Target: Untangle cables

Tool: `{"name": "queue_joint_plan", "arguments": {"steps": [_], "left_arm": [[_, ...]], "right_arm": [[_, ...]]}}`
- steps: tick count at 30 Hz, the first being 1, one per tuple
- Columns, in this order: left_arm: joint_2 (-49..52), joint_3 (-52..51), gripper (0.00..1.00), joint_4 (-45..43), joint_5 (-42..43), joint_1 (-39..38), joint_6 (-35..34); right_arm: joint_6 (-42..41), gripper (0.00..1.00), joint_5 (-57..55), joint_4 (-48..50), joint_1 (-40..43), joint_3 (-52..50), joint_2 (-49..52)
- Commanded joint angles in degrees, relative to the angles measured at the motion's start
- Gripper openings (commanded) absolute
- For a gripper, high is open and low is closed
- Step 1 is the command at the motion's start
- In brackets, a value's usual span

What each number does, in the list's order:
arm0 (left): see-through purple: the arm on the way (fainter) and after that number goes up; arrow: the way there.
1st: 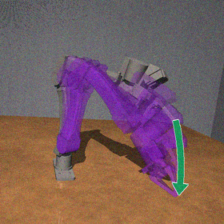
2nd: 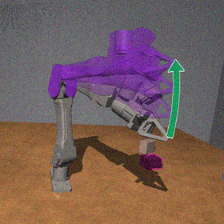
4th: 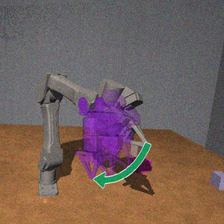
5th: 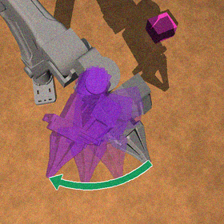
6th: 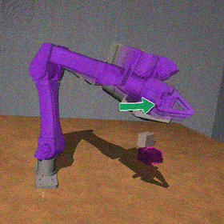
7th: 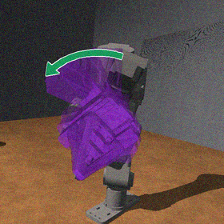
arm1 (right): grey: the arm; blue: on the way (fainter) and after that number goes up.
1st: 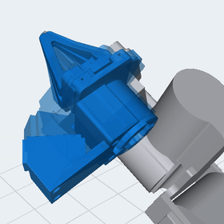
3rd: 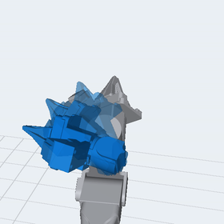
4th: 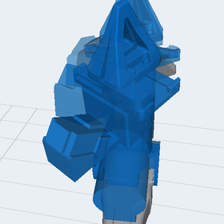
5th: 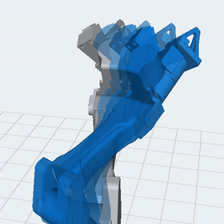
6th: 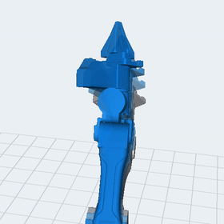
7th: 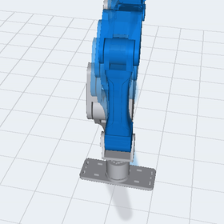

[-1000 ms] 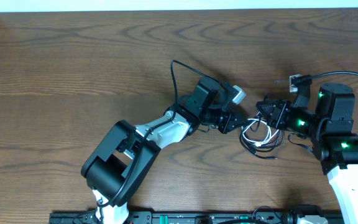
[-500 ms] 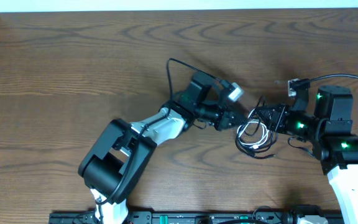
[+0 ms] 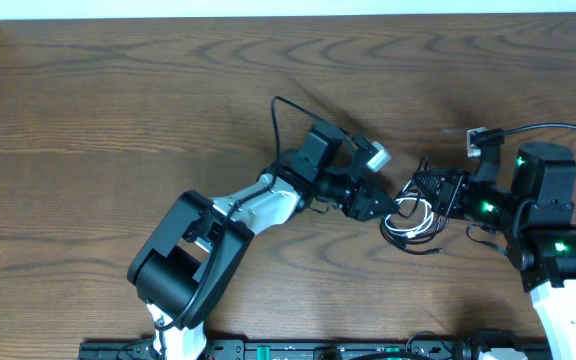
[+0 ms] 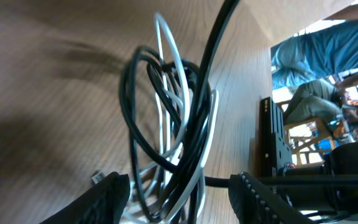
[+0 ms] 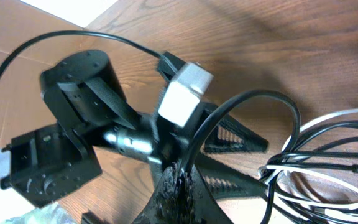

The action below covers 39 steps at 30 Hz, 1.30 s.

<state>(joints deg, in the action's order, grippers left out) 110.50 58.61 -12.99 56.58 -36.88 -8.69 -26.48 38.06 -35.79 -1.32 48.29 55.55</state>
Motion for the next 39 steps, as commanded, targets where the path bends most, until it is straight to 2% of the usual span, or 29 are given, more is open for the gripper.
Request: {"name": "queue_joint_plan", "arguments": {"steps": [1,2,3,7,10,14,15,18,23,26,27,28,29,30,31,32,33,39], "left_arm": [[0.68,0.42,0.34,0.28,-2.47,-1.79,1.64],[0.68,0.42,0.13,0.24,-2.45,-2.12,2.16],[0.68,0.42,0.07,0.26,-2.47,-2.38,2.56],[0.68,0.42,0.08,0.26,-2.47,-1.97,2.69],[-0.13,0.44,0.07,0.2,-2.29,1.51,2.4],[-4.31,0.44,0.07,0.07,-0.44,9.6,-1.44],[-5.92,0.44,0.08,0.09,1.33,12.22,-2.08],[-9.88,0.44,0.08,0.15,5.62,17.14,-2.82],[-15.56,0.42,0.08,0.13,7.52,21.38,-6.91],[-18.88,0.42,0.08,1.36,8.81,22.1,-7.06],[-19.85,0.42,0.08,2.03,8.76,22.1,-7.04],[-20.74,0.42,0.07,2.6,8.81,22.1,-7.08],[-21.35,0.42,0.07,3.15,8.81,22.1,-7.08],[-22.01,0.42,0.08,3.82,8.81,22.1,-7.08],[-22.77,0.42,0.07,4.9,8.79,22.1,-7.06],[-23.12,0.42,0.07,5.44,8.81,22.1,-7.06],[-23.56,0.42,0.08,6.75,8.83,22.1,-7.06],[-23.69,0.42,0.07,10.91,8.87,22.03,-6.62]], "right_arm": [[0.83,0.01,1.55,0.09,-0.17,1.16,-1.75],[0.83,0.01,1.55,0.04,-0.17,1.16,-2.05],[0.83,0.01,1.55,0.07,-0.17,1.16,-2.16],[0.83,0.01,1.51,-0.02,-0.17,1.16,-2.4],[0.87,0.01,-2.4,-1.95,-0.15,1.16,-2.43],[0.5,0.01,-18.1,-9.18,-0.17,1.16,-2.4],[-2.23,0.01,-25.4,-12.92,-0.17,1.16,-2.34],[-7.3,0.01,-35.45,-18.45,-0.17,1.14,-1.84],[-14.99,0.01,-46.14,-24.63,-0.17,1.09,0.66],[-15.58,0.01,-46.73,-24.61,-0.17,1.09,2.97],[-15.72,0.08,-46.66,-24.3,-0.17,1.09,3.85],[-15.69,0.34,-46.25,-23.74,-0.17,1.09,4.85],[-15.61,0.48,-45.7,-23.3,-0.17,1.09,5.49],[-14.43,0.7,-44.46,-22.49,-0.17,1.09,6.32],[-11.39,0.86,-42.14,-20.96,-0.17,1.09,7.45],[-9.46,0.95,-40.61,-19.98,-0.17,1.09,8.02],[-4.57,0.99,-36.11,-17.29,-0.17,1.09,9.14],[20.59,0.99,-3.67,-4.85,-0.24,1.09,10.03]]}}
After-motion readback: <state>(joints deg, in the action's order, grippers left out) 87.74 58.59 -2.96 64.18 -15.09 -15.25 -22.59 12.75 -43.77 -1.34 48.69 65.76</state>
